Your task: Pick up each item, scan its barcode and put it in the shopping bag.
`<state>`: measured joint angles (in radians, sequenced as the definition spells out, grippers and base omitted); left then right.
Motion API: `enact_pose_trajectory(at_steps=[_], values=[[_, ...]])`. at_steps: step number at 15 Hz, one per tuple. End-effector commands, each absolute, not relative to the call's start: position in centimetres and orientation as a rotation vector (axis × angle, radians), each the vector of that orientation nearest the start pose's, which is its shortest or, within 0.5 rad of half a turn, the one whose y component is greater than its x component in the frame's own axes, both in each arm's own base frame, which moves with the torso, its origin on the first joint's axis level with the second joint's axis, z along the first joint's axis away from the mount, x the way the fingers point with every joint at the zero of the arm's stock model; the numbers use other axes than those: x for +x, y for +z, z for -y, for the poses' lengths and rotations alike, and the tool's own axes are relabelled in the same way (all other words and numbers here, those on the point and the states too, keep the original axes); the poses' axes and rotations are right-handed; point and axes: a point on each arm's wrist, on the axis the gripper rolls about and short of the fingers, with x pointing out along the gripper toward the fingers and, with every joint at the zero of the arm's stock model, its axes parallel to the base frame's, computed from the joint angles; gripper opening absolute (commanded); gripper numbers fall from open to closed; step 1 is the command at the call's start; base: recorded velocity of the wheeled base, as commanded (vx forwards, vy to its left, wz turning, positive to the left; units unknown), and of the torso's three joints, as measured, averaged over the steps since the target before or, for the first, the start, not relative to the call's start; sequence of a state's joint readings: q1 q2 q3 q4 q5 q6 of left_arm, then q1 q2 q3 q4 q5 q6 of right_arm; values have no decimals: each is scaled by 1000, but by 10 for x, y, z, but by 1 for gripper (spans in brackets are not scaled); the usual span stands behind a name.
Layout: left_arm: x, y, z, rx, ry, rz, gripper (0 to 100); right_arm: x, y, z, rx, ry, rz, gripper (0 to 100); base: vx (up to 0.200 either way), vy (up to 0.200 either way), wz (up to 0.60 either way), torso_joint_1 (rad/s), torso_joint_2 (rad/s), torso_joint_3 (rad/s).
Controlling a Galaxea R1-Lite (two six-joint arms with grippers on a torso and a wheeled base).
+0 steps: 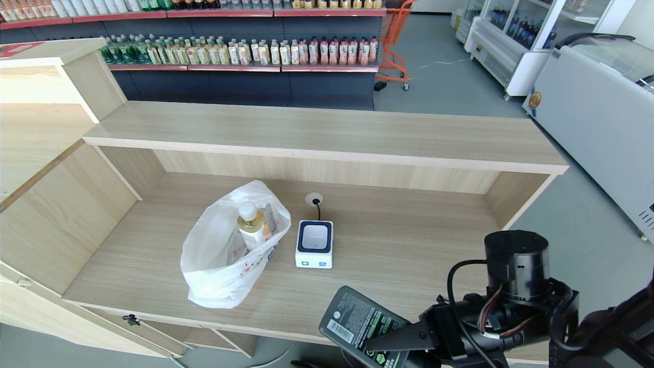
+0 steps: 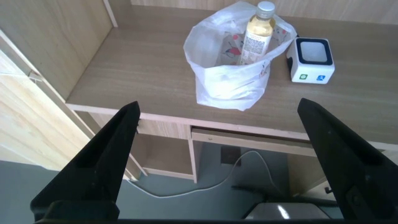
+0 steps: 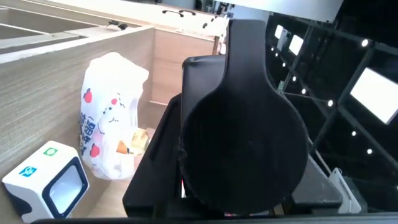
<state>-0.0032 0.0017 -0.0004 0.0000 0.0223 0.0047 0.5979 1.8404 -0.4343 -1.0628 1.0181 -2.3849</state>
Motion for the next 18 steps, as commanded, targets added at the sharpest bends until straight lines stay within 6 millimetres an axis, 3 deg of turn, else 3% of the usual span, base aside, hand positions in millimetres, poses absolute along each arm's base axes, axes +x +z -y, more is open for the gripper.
enact_pose_trajectory(at_steps=[1, 6, 8, 11, 13, 15, 18], values=[[-23, 76, -1, 5, 20, -2, 100, 213, 98, -169, -1655, 1121, 1610, 0, 0, 0, 0, 0, 0, 0], [-23, 76, -1, 5, 20, -2, 100, 214, 98, -170, -1653, 1121, 1608, 0, 0, 0, 0, 0, 0, 0], [-23, 76, -1, 5, 20, 0, 100, 212, 108, -168, -1607, 1135, 1560, 0, 0, 0, 0, 0, 0, 0], [-23, 76, -1, 5, 20, -2, 100, 207, 137, -153, -1397, 1198, 1168, 0, 0, 0, 0, 0, 0, 0], [-23, 76, -1, 5, 20, -2, 100, 205, 164, -109, -1371, 1005, 894, 0, 0, 0, 0, 0, 0, 0], [-23, 76, -1, 5, 20, -2, 100, 206, 160, -90, -1143, 1049, 625, 0, 0, 0, 0, 0, 0, 0], [-23, 76, -1, 5, 20, -2, 100, 212, 180, -79, -714, 1004, 361, 0, 0, 0, 0, 0, 0, 0]])
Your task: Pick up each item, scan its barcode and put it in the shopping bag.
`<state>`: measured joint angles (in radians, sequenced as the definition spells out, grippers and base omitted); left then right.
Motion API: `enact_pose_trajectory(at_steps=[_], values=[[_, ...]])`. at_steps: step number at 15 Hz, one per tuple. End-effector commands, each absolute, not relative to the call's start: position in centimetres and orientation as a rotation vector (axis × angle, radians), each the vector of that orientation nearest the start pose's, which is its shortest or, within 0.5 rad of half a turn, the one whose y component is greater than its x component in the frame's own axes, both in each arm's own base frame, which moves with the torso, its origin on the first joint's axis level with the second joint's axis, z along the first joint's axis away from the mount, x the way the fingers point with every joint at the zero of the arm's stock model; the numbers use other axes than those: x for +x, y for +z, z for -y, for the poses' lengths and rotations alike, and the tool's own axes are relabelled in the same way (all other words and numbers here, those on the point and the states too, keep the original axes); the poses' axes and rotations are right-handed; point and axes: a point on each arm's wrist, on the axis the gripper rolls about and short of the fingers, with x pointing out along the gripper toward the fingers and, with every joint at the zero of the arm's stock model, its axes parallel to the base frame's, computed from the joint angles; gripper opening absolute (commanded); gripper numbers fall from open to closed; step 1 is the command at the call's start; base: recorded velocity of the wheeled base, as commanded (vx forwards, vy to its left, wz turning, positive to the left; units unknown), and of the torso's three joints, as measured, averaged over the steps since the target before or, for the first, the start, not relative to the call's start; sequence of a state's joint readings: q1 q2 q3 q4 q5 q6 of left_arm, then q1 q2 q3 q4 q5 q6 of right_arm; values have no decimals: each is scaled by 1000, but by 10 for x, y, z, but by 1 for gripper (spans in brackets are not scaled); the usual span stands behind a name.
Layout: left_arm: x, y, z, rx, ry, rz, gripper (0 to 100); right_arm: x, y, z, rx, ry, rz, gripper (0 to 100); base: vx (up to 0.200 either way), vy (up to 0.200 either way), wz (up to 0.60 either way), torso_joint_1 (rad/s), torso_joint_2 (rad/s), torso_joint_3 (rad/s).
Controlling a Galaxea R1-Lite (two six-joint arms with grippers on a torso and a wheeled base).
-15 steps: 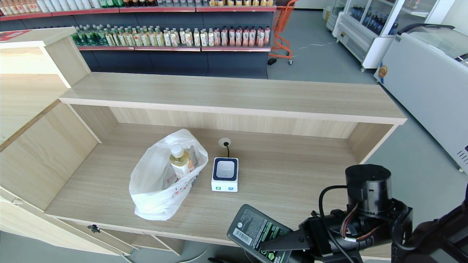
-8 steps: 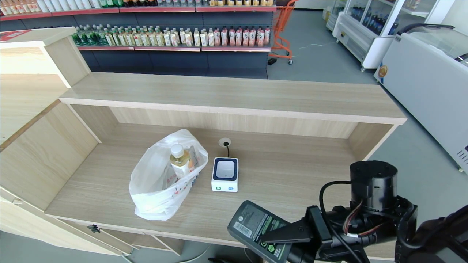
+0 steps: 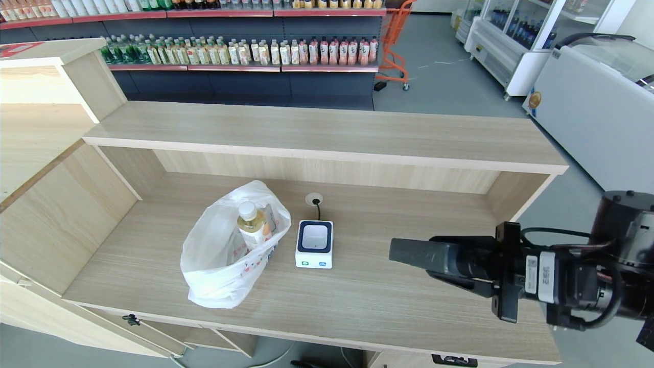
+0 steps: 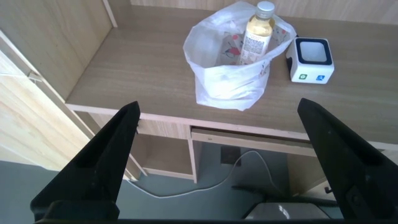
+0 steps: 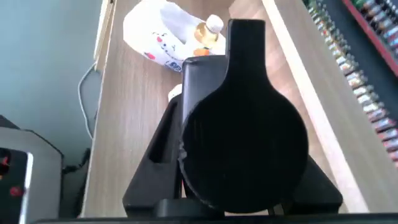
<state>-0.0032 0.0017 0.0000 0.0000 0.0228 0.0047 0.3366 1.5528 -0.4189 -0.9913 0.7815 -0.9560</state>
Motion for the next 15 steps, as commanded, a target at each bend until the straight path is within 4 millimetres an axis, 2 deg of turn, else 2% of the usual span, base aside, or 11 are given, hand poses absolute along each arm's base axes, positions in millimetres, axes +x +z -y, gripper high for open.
enact_pose_trajectory(at_steps=[1, 2, 4, 6, 7, 8, 10, 15], values=[[-23, 76, -1, 5, 20, -2, 100, 216, 189, -76, -481, 883, 215, 0, 0, 0, 0, 0, 0, 0], [-23, 76, -1, 5, 20, -2, 100, 220, 196, -76, -316, 788, 139, 0, 0, 0, 0, 0, 0, 0], [-23, 76, -1, 5, 20, -2, 100, 240, 205, -81, 12, 568, 18, 0, 0, 0, 0, 0, 0, 0], [-23, 76, -1, 5, 20, -2, 100, 256, 199, -84, 315, 428, -128, 0, 0, 0, 0, 0, 0, 0], [-23, 76, -1, 5, 20, -2, 100, 257, 196, -84, 393, 409, -186, 0, 0, 0, 0, 0, 0, 0], [-23, 76, -1, 5, 20, -2, 100, 251, 189, -83, 545, 371, -309, 0, 0, 0, 0, 0, 0, 0], [-23, 76, -1, 5, 20, -2, 100, 245, 181, -86, 648, 344, -410, 0, 0, 0, 0, 0, 0, 0], [-23, 76, -1, 5, 20, -2, 100, 243, 176, -86, 668, 337, -439, 0, 0, 0, 0, 0, 0, 0]])
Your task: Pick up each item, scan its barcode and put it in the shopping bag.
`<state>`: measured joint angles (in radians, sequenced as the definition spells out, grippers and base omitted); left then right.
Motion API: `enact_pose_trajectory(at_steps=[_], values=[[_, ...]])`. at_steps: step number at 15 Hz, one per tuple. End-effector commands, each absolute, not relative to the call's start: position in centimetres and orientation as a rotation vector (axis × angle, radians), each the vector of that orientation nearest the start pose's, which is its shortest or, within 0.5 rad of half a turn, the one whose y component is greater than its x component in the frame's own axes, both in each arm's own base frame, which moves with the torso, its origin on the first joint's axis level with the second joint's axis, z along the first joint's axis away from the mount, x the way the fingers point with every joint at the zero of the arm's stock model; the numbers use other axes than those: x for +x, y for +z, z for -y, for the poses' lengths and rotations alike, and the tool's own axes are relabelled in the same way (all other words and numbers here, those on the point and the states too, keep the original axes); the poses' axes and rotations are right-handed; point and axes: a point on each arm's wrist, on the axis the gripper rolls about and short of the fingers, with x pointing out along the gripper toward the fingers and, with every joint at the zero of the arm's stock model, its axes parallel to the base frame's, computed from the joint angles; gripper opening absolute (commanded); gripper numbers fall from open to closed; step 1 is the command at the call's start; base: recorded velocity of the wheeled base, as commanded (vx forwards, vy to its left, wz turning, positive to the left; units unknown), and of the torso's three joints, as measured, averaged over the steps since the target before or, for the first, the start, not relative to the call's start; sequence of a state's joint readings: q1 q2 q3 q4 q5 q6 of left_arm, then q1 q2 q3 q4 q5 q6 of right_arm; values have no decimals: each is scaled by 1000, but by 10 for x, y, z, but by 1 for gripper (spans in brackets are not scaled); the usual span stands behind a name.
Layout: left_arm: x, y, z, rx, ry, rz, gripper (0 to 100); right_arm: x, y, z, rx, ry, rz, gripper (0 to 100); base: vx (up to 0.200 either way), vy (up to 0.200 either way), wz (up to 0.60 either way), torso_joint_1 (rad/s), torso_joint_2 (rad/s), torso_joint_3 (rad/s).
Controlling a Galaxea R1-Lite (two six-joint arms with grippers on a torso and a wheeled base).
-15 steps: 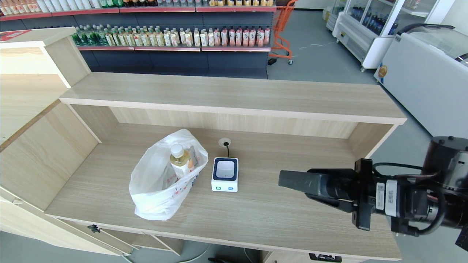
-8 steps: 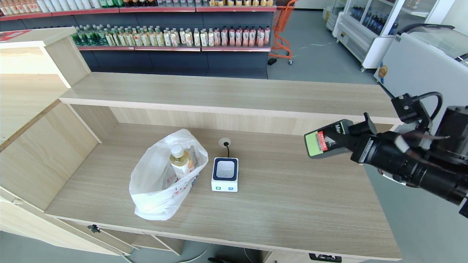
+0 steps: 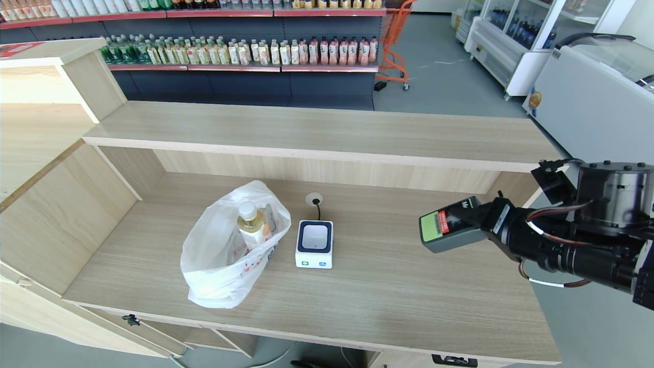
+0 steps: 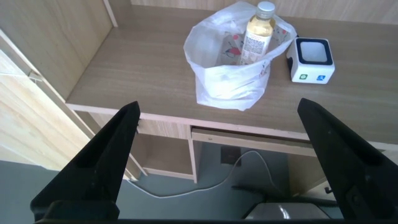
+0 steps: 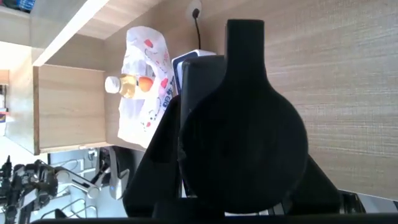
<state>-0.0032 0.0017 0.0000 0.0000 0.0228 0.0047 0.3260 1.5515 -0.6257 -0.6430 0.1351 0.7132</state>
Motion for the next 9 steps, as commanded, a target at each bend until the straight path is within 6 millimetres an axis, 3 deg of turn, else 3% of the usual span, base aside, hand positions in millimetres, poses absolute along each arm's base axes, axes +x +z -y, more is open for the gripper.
enact_pose_trajectory(at_steps=[1, 2, 9], values=[[-23, 76, -1, 5, 20, -2, 100, 241, 176, -84, 668, 335, -438, 0, 0, 0, 0, 0, 0, 0], [-23, 76, -1, 5, 20, -2, 100, 239, 175, -84, 668, 334, -441, 0, 0, 0, 0, 0, 0, 0], [-23, 76, -1, 5, 20, -2, 100, 237, 169, -83, 665, 324, -463, 0, 0, 200, 0, 3, 3, 4]])
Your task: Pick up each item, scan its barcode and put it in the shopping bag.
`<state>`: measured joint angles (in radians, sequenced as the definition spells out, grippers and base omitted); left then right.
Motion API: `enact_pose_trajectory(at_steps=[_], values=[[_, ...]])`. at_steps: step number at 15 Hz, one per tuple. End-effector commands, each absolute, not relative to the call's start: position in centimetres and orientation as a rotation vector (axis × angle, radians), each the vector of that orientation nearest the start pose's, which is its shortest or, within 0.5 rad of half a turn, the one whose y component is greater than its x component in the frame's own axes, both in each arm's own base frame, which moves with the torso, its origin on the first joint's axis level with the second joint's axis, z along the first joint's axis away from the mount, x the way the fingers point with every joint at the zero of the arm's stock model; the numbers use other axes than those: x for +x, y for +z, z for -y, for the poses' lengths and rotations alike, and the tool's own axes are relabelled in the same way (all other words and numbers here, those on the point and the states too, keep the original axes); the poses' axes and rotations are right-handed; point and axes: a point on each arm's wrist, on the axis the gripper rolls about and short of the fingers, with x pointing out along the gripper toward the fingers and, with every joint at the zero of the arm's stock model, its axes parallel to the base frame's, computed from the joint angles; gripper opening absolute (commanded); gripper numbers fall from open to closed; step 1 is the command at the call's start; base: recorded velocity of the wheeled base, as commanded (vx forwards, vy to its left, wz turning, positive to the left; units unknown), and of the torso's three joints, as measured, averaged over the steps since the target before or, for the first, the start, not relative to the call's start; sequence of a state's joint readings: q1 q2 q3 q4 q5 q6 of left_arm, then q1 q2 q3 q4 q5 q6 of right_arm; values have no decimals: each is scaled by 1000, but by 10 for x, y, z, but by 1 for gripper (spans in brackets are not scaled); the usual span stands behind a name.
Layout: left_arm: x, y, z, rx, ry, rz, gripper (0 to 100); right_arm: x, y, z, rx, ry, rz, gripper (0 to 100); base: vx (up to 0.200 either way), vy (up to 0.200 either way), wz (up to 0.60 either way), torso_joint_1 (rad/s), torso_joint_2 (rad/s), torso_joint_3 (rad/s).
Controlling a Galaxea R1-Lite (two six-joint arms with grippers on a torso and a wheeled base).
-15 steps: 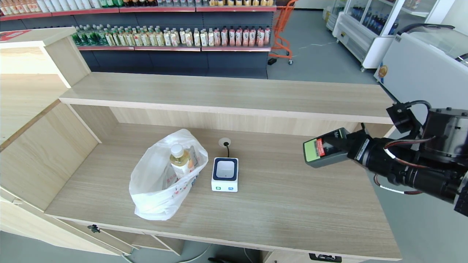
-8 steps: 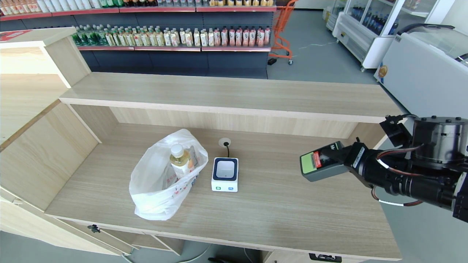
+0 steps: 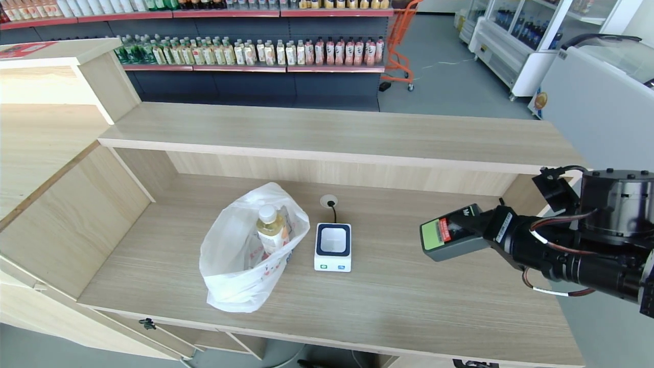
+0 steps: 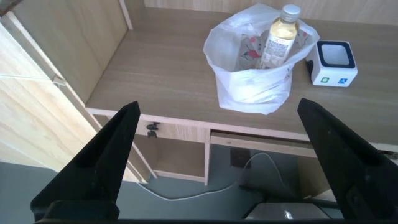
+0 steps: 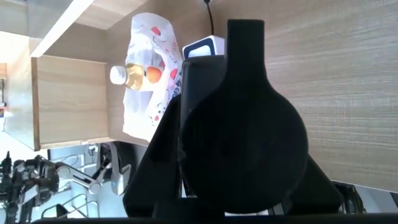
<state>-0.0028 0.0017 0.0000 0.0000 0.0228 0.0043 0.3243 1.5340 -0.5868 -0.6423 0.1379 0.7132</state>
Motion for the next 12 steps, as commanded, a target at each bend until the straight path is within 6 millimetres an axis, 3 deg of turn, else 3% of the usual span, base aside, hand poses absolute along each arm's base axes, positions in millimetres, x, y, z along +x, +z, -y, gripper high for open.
enact_pose_trajectory(at_steps=[1, 8, 12], values=[[-23, 76, -1, 6, 20, -2, 100, 240, 166, -84, 663, 317, -475, 0, 0, 200, 0, -2, -2, 2], [-23, 76, -1, 9, 18, -2, 100, 263, 140, -76, 562, 249, -522, 0, 0, 200, 0, 1, 2, 4], [-23, 76, -1, 8, 18, -2, 100, 278, 129, -73, 487, 236, -536, 0, 0, 0, 0, 0, 0, 0]])
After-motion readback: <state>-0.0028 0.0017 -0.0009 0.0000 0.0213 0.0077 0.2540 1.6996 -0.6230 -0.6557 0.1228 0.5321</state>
